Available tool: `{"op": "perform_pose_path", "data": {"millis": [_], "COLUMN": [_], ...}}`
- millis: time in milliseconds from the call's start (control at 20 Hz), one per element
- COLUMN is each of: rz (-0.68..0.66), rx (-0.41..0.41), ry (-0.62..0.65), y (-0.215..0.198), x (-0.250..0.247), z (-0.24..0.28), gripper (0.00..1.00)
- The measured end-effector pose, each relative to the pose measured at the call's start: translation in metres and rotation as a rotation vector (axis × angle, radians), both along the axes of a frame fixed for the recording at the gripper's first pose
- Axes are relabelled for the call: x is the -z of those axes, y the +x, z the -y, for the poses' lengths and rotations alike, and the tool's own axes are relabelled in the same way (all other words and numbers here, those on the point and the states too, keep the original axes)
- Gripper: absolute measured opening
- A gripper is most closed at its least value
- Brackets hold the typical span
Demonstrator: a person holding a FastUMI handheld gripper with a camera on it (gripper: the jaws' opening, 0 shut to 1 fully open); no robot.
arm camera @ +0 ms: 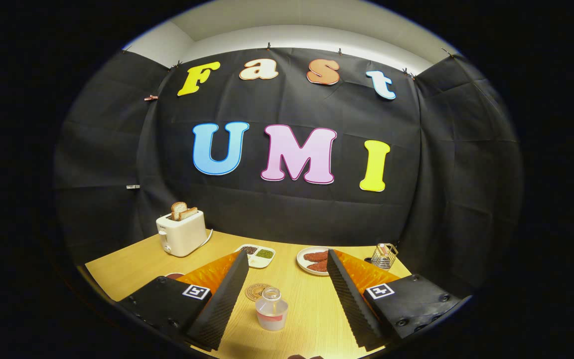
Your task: Take the bottle from table, then pour the juice into the cup, finally place the bottle on the coaster
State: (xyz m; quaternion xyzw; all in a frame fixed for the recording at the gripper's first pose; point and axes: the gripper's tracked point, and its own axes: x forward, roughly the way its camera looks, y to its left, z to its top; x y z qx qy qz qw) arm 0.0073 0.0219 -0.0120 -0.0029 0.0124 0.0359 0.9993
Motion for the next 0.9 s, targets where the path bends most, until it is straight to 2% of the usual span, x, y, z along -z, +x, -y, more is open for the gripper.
{"op": "perform_pose_path", "data": {"millis": [650, 900], "rz": [0.001, -0.008], "rx": [-0.048, -0.077], "ry": [-0.003, -0.002], "y": [0.009, 0.019], "x": [0.011, 0.032], "z": [-0.010, -0.015], "gripper": [0.97, 0.97]}}
